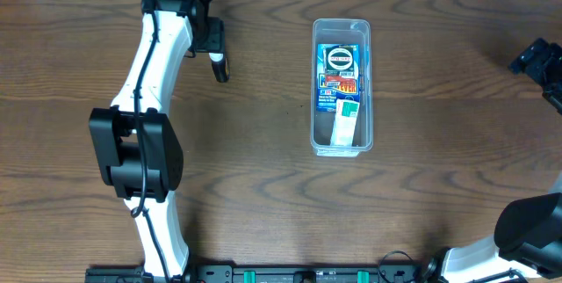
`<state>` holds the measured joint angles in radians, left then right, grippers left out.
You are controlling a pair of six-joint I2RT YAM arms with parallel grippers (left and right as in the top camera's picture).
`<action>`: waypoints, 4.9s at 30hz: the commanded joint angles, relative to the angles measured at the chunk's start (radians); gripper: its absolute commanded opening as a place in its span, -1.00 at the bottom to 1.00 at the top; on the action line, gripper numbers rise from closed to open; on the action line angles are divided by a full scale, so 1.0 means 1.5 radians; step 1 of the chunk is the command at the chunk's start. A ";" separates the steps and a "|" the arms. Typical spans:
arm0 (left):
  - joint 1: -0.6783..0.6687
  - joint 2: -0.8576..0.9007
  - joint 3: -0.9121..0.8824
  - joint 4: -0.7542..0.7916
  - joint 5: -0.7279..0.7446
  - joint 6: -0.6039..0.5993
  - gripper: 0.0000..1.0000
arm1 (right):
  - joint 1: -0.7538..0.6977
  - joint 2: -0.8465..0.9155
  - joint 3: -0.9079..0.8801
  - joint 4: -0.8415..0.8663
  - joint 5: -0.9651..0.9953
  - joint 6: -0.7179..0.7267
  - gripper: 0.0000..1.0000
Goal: Pack container
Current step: 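Move the left gripper over the dark bottle with white cap, then lower the left gripper and grasp the dark bottle, then carry the dark bottle over the clear container, then lower the bottle into the container and open the left gripper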
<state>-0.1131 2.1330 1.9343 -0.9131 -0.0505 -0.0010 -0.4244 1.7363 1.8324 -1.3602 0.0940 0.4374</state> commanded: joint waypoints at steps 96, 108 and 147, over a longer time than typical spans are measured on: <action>-0.218 -0.252 0.002 -0.092 0.104 -0.139 -0.38 | -0.003 0.003 -0.001 0.002 0.002 0.007 0.98; -0.380 -0.230 0.001 -0.121 0.103 -0.226 -0.38 | -0.003 0.003 -0.001 0.002 0.003 0.007 0.99; -0.416 -0.043 -0.010 -0.073 0.006 -0.350 -0.37 | -0.003 0.003 -0.001 0.002 0.003 0.007 0.98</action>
<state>-0.7277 2.0514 1.9209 -1.0203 -0.0174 -0.5056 -0.4244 1.7363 1.8324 -1.3598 0.0940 0.4374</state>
